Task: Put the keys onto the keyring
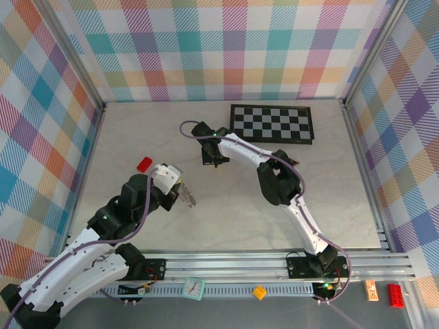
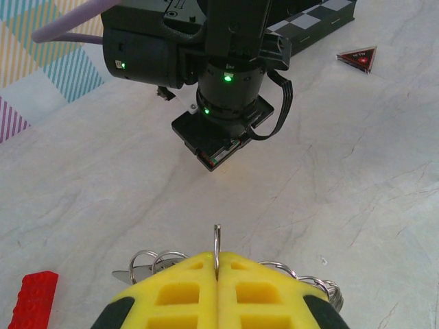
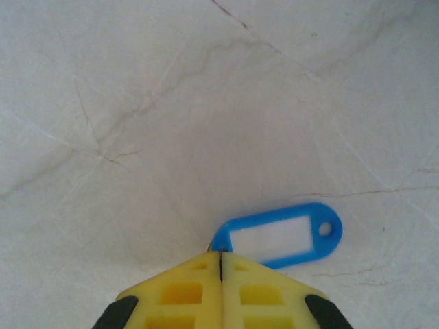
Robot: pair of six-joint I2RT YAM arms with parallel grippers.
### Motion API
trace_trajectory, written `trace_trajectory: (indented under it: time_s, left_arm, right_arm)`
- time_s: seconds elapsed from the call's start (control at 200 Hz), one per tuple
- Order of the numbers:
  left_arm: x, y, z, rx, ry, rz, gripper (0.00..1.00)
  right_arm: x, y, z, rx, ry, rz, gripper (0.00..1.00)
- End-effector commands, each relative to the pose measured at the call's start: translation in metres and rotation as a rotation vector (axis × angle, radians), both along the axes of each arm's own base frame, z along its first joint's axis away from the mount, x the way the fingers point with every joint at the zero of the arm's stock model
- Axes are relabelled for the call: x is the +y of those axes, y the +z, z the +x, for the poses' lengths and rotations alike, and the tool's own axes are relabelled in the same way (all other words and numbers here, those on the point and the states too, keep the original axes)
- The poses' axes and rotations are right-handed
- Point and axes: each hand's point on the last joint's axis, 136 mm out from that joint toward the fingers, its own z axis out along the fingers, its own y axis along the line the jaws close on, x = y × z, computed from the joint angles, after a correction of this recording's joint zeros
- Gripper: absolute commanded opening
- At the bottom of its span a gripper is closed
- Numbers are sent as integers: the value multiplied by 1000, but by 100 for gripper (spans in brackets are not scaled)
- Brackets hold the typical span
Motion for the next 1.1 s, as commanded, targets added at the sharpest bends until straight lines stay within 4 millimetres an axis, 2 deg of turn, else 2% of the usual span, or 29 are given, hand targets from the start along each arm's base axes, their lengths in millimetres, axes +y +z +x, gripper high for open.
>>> trace_trajectory:
  time_s: [0.0,0.205,0.315,0.385,0.44,0.61,0.82,0.97,1.095]
  left_arm:
    - [-5,28,5,-59,-1,-79,0]
    - [-9,25,6,-52,-14,-76,0]
    - [-14,22,5,-50,-39,-74,0]
    - [-16,15,6,-34,-48,-67,0]
    - [-21,19,8,-52,-62,-83,0]
    - [-33,10,8,-46,-118,-84,0]
    - [-47,-3,9,-17,-176,-79,0]
    - [-55,-7,9,-23,-211,-102,0]
    - [-59,-13,9,-15,-228,-94,0]
  right_arm:
    - [-2,12,-5,3,-1,-3,0]
    - [-11,42,-23,-11,72,32,0]
    - [-20,55,-44,-13,170,51,0]
    - [-31,56,-61,-3,216,52,0]
    - [-40,55,-76,12,259,56,0]
    - [-75,51,-118,43,334,29,0]
    - [-103,37,-156,101,392,12,0]
    - [-101,24,-176,162,427,72,0]
    - [-97,18,-180,183,430,97,0]
